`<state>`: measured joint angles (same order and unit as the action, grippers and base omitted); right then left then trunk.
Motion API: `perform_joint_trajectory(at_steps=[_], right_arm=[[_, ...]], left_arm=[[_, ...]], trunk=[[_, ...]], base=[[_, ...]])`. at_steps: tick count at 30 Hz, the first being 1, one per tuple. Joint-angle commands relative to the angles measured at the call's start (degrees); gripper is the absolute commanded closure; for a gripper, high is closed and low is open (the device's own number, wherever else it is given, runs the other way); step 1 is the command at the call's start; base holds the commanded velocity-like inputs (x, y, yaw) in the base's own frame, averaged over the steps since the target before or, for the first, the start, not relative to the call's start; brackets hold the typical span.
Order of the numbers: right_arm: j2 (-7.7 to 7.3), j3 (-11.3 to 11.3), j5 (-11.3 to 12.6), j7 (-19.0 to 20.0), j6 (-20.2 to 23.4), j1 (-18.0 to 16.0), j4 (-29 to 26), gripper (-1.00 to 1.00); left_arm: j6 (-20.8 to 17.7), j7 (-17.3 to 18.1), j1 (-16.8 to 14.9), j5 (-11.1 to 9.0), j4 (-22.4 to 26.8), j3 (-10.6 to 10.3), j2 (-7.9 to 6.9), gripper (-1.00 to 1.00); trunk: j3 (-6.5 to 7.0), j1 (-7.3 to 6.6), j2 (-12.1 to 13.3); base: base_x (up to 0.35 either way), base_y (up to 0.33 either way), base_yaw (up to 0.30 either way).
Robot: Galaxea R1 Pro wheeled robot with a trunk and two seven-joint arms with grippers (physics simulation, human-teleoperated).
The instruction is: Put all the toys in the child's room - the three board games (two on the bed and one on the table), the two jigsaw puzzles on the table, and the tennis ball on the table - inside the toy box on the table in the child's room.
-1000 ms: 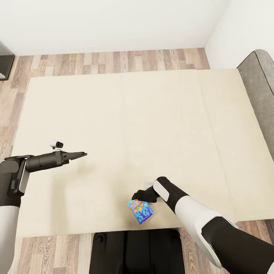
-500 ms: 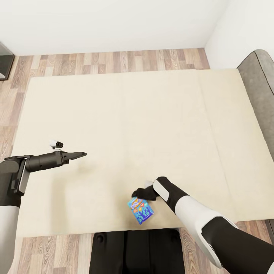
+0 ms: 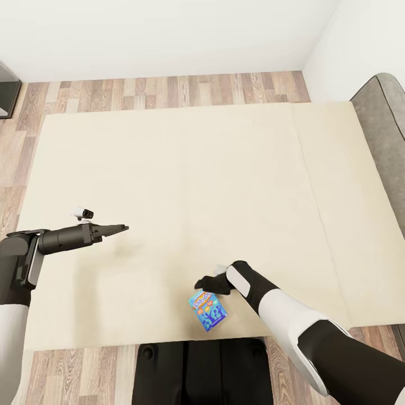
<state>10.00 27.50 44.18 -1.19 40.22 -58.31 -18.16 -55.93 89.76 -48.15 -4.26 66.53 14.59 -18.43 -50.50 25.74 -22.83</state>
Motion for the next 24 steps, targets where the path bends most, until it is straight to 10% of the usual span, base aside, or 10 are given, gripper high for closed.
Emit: perform_joint_trajectory(at_steps=[1, 24], right_arm=[[0.0, 0.21, -0.12, -0.02, -0.12, -0.05, -0.04, -1.0], [0.0, -0.02, 0.21, -0.2, -1.39, 1.22, 0.01, -1.0]], left_arm=[[-0.6, 0.24, -0.01, 0.04, 0.01, 0.0, -0.02, -1.0], [-0.58, 0.24, -0.01, 0.04, 0.05, 0.0, -0.02, -1.0]], trunk=[[-0.06, 0.04, -0.09], [-0.06, 0.04, -0.09]], base=[[0.0, 0.0, 0.0], [0.0, 0.0, 0.0]])
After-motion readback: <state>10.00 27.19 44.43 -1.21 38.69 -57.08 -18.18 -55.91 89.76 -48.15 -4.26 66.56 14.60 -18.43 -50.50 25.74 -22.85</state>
